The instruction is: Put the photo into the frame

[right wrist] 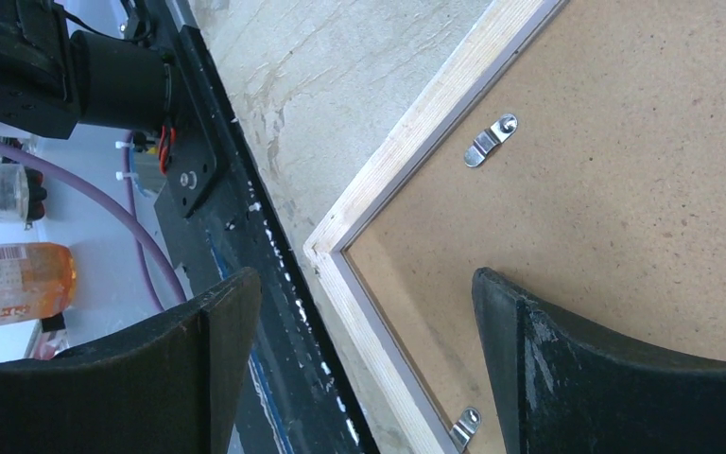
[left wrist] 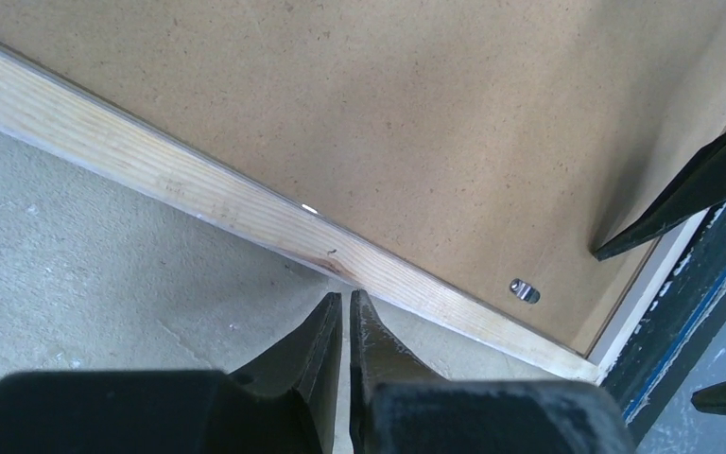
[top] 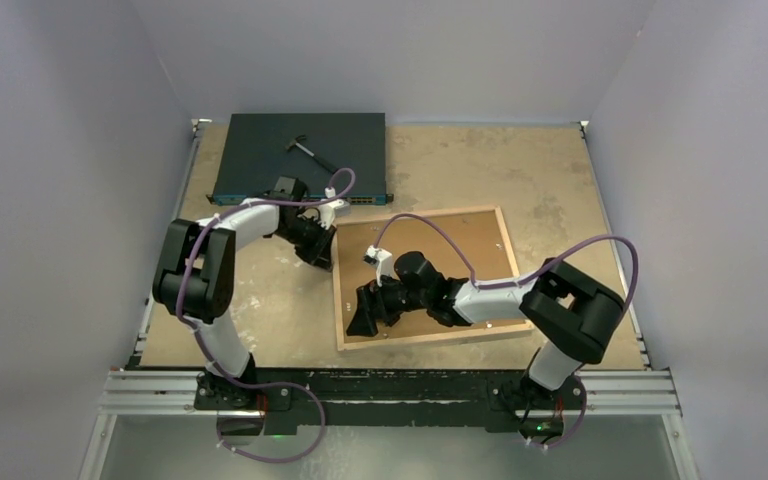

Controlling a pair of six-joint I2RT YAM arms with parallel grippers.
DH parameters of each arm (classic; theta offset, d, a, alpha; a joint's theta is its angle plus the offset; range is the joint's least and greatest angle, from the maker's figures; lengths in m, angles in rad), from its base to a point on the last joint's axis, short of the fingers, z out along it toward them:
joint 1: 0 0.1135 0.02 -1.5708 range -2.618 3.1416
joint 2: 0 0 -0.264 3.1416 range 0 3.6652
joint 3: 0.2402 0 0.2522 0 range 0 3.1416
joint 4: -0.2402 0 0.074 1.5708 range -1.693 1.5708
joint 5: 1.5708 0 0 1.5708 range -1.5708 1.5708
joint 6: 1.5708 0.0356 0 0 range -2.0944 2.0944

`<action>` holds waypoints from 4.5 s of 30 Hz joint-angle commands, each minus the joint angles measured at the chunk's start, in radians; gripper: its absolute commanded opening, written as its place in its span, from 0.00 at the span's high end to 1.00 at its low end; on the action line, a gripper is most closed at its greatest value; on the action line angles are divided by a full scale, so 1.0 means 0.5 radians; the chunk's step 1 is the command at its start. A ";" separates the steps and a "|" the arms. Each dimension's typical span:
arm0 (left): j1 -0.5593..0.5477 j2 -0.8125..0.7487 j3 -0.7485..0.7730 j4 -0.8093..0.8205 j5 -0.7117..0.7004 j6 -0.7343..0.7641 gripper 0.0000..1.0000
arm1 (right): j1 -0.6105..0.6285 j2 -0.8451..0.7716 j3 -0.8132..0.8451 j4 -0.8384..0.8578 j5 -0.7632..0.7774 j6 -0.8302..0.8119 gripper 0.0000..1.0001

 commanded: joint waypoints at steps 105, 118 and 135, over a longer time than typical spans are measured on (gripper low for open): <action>-0.055 -0.228 -0.130 0.026 -0.003 0.096 0.98 | -0.054 0.418 0.325 0.200 -0.150 -0.061 0.20; -0.057 -0.211 -0.133 0.028 -0.004 0.108 0.98 | -0.053 0.434 0.260 0.416 -0.045 0.093 0.22; -0.058 -0.177 -0.144 0.025 -0.012 0.147 0.98 | -0.052 0.410 0.195 0.604 0.124 0.170 0.23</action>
